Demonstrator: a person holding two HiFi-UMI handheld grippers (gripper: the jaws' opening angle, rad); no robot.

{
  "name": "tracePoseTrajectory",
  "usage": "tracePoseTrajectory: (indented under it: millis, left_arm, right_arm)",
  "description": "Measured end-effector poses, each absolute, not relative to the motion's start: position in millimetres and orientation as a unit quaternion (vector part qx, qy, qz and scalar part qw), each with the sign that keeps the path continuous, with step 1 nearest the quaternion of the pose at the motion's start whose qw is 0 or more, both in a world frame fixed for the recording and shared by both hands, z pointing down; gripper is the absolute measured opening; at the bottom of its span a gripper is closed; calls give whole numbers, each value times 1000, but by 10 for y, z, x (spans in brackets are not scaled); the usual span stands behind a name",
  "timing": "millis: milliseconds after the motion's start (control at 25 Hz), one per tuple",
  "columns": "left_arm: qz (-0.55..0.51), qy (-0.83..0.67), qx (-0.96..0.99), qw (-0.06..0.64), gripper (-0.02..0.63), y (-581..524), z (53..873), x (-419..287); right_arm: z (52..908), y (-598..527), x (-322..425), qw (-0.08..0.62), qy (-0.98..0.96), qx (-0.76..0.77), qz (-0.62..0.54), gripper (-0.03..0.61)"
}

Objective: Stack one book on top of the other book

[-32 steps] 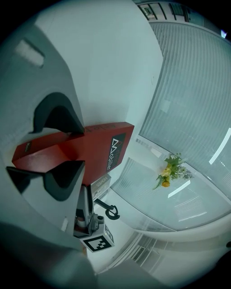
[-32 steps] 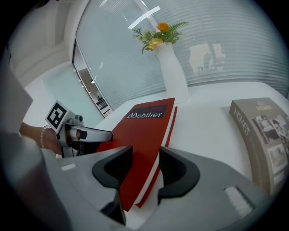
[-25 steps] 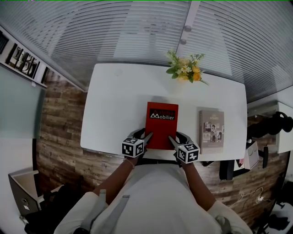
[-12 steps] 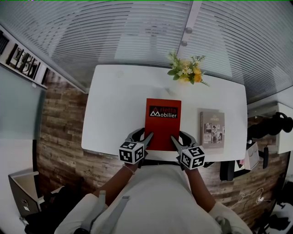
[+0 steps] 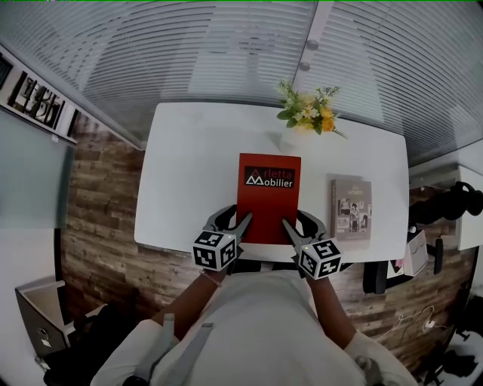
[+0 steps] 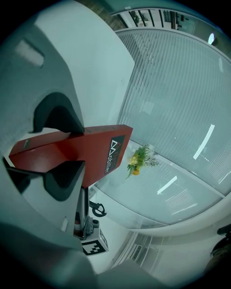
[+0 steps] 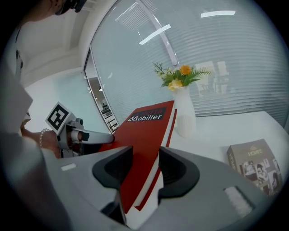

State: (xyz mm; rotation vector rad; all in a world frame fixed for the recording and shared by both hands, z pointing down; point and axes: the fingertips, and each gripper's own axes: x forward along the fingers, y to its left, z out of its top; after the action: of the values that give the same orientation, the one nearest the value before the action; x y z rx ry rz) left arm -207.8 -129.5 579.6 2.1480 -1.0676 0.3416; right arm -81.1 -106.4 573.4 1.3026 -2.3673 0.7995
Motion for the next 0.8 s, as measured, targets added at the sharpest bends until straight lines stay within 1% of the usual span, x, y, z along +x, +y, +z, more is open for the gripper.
tracePoseTrajectory:
  millis: [200,400,600,800]
  left_arm:
    - [134,-414,830,350,198,-1291,5758,-1976]
    - [135,-412,831,348,199,-1277,5720,-1708]
    - [139,-417,830,344,199,-1223,5695,-1267]
    - [139,-417,830,343,199,-1163,5672,-626]
  right_arm:
    - [5702,-1050,-709,158,-830,457,279,178]
    - [5663,-1022,-444,151,-832,459,274,178]
    - [5661,-980,0,145,-833,457,276,178]
    - [5639,-917,641,146,-833,456,278,178]
